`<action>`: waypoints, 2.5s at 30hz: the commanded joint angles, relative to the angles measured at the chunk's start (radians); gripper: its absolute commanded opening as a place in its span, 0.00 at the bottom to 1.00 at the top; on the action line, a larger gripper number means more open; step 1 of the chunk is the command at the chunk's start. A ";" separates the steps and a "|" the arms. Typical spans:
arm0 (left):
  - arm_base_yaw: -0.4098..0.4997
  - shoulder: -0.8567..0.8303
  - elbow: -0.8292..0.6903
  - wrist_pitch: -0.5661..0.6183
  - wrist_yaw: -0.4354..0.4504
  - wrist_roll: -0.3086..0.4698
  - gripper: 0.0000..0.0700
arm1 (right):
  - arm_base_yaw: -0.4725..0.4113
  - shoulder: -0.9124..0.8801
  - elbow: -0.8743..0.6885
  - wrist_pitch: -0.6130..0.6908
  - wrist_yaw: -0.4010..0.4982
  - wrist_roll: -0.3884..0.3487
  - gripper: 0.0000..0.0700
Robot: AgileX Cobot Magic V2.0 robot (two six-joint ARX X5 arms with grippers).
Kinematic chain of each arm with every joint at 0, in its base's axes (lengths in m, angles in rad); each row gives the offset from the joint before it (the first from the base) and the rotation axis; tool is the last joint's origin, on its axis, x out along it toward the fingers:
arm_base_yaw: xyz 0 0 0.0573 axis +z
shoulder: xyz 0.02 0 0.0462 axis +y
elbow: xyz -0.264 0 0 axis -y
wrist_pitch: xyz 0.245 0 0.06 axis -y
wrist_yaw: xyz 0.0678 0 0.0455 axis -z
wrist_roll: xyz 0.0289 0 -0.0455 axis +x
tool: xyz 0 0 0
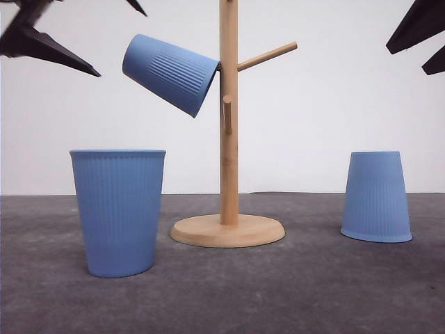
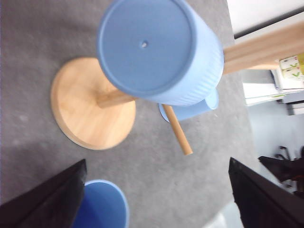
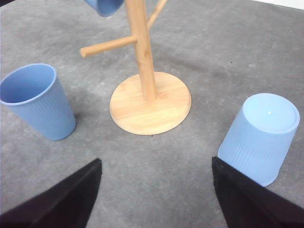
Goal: Place three cups
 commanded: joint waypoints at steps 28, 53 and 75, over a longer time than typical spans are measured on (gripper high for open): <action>0.023 -0.444 -0.516 0.274 -0.292 -0.114 0.72 | -0.128 0.560 0.321 -0.027 0.156 0.182 0.89; 0.023 -0.444 -0.516 0.275 -0.314 -0.114 0.72 | -0.143 0.831 0.401 0.074 0.089 0.126 0.43; 0.023 -0.444 -0.516 0.286 -0.314 -0.115 0.72 | -0.418 0.583 0.463 0.395 -0.525 0.614 0.43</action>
